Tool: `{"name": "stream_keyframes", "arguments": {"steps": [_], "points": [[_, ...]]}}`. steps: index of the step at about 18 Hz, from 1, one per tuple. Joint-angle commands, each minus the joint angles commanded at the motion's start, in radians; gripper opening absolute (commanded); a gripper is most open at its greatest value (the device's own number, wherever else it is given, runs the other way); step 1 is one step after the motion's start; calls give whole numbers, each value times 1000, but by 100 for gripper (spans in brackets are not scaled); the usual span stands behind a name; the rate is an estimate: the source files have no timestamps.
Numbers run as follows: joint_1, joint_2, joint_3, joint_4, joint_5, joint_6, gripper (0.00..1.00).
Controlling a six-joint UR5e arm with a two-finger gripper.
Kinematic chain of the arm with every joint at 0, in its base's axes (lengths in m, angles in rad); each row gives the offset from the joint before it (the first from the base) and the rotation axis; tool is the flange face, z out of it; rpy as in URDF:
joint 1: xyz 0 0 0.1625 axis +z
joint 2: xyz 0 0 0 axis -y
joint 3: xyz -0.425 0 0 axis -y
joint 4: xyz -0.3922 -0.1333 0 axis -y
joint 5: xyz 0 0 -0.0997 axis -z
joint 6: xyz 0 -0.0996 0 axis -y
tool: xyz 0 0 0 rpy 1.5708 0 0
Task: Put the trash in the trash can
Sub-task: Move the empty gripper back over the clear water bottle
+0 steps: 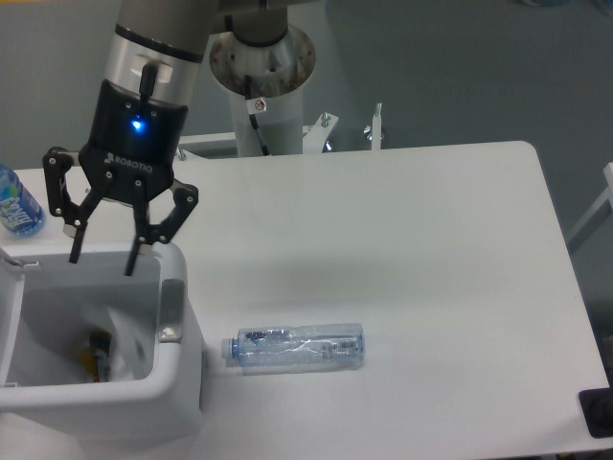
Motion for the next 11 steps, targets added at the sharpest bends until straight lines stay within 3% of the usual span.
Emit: {"name": "stream_keyframes", "arguments": {"steps": [4,6,8,11], "points": [[58,3,-14,63,133,-3,100],[95,-15,-15,66,181,18,100],[138,-34,-32,64,230,137,100],[195,-38,-102,57,229,428,100]]}}
